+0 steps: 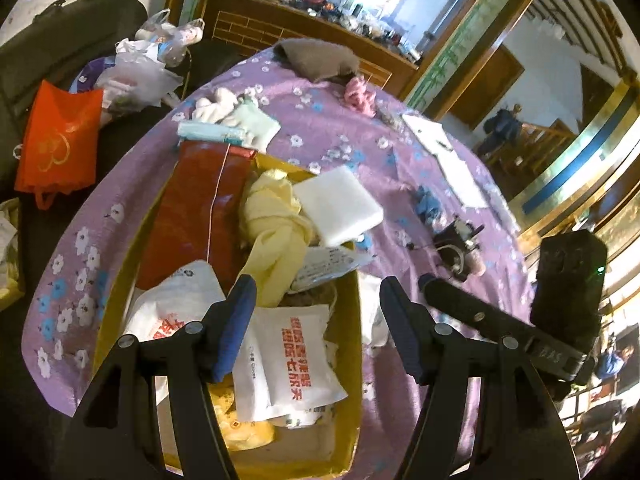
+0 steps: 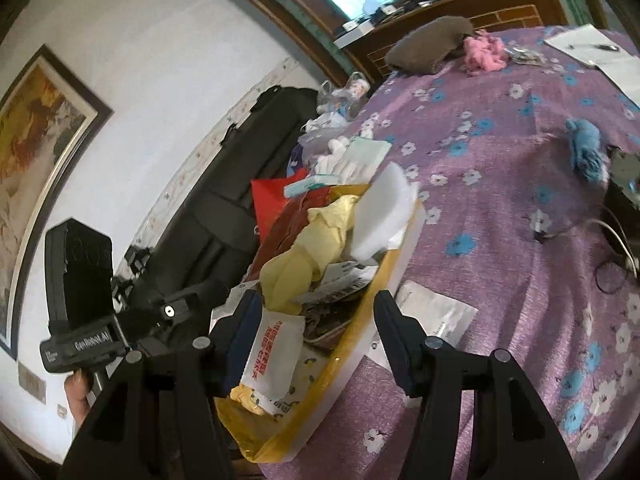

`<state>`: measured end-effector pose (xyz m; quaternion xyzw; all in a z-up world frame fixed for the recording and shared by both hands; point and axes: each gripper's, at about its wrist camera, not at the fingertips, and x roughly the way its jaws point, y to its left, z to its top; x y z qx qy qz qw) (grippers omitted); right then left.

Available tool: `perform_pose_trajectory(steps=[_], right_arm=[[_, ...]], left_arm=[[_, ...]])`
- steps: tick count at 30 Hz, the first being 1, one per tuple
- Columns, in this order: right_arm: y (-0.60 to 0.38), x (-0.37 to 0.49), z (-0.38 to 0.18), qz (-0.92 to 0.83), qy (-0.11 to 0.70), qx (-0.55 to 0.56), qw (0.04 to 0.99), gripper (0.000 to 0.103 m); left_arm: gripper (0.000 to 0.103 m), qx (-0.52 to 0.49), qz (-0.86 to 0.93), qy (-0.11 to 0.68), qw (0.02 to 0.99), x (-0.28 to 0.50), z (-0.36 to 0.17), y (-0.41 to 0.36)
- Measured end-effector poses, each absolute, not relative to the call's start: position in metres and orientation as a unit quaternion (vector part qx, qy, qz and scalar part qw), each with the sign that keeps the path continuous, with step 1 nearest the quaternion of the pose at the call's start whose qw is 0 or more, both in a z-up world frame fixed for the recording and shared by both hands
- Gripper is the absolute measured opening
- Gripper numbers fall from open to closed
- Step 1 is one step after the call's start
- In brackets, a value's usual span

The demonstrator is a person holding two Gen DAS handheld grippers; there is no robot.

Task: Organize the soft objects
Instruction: 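Move both grippers back toward the blue plush and pink teddy bear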

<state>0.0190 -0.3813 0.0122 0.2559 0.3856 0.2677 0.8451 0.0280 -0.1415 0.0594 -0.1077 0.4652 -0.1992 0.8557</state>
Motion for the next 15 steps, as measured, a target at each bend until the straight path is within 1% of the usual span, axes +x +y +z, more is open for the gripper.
perform_pose_trajectory(steps=[7,15], right_arm=[[-0.376,0.015,0.005,0.27,0.395,0.254,0.84,0.059],[-0.391,0.003,0.023,0.268,0.367,0.252,0.854,0.059]], left_arm=[[0.065,-0.116,-0.209,0.467,0.851,0.023,0.051,-0.141],[0.065,-0.128,-0.253,0.446,0.849,0.011,0.067,-0.161]])
